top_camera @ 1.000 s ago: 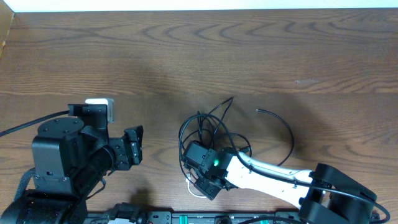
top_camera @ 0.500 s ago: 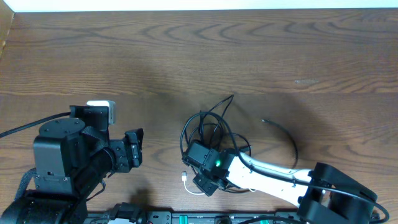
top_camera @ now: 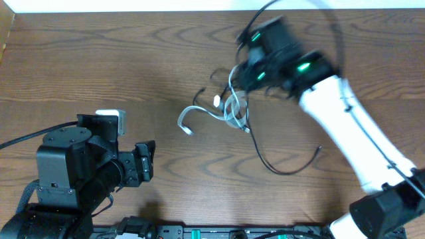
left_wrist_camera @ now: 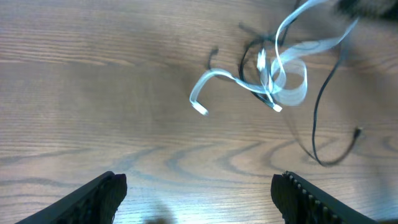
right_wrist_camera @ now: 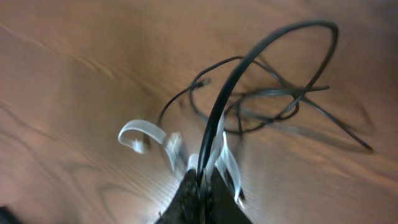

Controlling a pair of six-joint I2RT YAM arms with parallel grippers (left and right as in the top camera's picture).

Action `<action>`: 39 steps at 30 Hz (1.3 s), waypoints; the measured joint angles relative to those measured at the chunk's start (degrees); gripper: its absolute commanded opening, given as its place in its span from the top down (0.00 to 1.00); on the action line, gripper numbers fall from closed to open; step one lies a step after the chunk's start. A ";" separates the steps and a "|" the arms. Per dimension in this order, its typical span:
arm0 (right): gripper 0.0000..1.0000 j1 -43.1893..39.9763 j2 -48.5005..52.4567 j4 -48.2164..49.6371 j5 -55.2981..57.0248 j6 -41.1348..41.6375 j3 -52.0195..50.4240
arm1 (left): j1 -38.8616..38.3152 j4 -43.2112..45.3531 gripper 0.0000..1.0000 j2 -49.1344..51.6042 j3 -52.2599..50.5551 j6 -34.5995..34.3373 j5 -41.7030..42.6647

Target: Untangle cables

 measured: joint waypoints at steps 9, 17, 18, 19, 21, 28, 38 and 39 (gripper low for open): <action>0.99 0.39 -1.07 -15.91 -4.22 -4.96 1.51 | 0.00 0.04 0.20 0.02 0.00 0.00 0.44; 0.01 7.78 -0.55 -18.97 10.14 0.85 -10.38 | 0.00 0.02 0.20 0.02 0.00 0.00 0.44; 0.01 7.78 -0.55 -19.34 12.61 2.38 -10.56 | 0.00 0.02 0.20 0.02 0.00 0.00 0.44; 0.01 7.67 -0.55 -19.37 14.82 3.54 -10.56 | 0.00 0.02 0.20 0.02 0.00 0.00 0.44; 0.01 7.26 -0.55 -18.56 18.40 6.19 -10.54 | 0.00 0.02 0.20 0.02 0.00 0.00 0.44; 0.07 5.92 -0.55 -11.72 18.80 8.96 -10.56 | 0.00 0.00 0.20 0.02 0.00 0.00 0.46; 0.18 7.56 -0.55 -3.74 16.02 9.75 -16.55 | 0.00 -0.22 0.20 0.02 0.00 0.00 0.46; 0.18 7.56 -0.55 -3.13 16.04 9.77 -17.59 | 0.00 -0.26 0.20 0.02 0.00 0.00 0.46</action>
